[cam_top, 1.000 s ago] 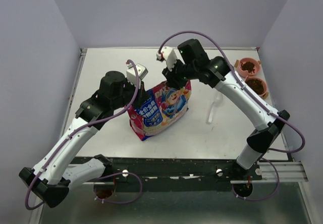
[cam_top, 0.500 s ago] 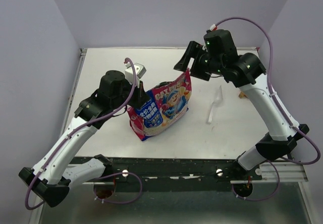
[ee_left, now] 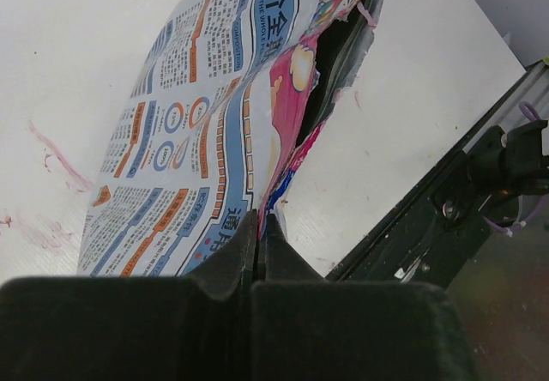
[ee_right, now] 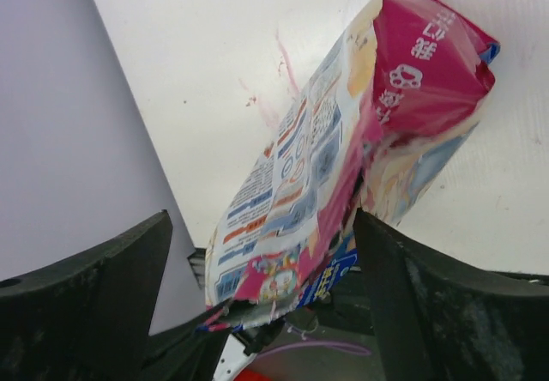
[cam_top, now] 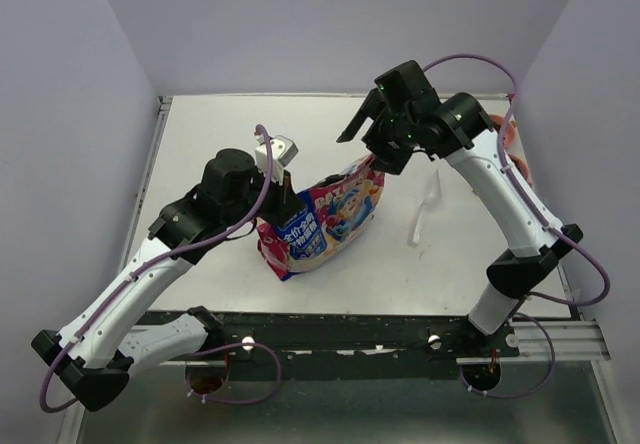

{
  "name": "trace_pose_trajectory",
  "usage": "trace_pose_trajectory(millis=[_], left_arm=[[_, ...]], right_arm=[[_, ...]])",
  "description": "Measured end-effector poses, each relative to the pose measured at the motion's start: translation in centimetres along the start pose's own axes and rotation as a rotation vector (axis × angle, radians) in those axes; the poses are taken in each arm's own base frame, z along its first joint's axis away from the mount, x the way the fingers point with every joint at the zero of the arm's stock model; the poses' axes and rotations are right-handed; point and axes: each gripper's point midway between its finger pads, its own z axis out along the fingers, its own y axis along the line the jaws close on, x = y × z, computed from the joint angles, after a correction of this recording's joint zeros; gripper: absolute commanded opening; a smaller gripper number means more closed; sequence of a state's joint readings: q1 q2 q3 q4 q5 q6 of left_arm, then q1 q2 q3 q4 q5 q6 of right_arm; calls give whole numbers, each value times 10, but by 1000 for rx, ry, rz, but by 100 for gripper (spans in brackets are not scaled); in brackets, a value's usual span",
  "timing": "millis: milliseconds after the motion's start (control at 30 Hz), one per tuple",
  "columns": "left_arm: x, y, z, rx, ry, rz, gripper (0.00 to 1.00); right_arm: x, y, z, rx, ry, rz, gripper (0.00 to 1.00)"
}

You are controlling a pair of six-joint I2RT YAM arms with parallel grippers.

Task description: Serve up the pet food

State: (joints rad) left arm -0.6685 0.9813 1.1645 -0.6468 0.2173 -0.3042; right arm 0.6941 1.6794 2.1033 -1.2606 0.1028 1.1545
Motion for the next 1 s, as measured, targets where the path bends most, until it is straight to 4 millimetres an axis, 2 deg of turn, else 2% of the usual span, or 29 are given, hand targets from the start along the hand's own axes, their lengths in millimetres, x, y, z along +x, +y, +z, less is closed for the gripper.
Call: trace_pose_trajectory(millis=[33, 133, 267, 433, 500, 733, 1000], left_arm=[[1, -1, 0, 2, 2, 2, 0], [2, -2, -1, -1, 4, 12, 0], [3, -4, -2, -4, 6, 27, 0], [6, -10, -2, 8, 15, 52, 0], [7, -12, -2, 8, 17, 57, 0], [4, -13, 0, 0, 31, 49, 0], [0, -23, 12, 41, 34, -1, 0]], right_arm=[[-2, 2, 4, 7, -4, -4, 79], [-7, 2, 19, 48, -21, -7, 73], [-7, -6, 26, 97, -28, -22, 56], [-10, -18, 25, 148, -43, -63, 16], [-14, -16, 25, 157, -52, -84, 1], [-30, 6, 46, 135, -78, -124, 1], [-43, 15, 58, 90, -74, -167, 1]])
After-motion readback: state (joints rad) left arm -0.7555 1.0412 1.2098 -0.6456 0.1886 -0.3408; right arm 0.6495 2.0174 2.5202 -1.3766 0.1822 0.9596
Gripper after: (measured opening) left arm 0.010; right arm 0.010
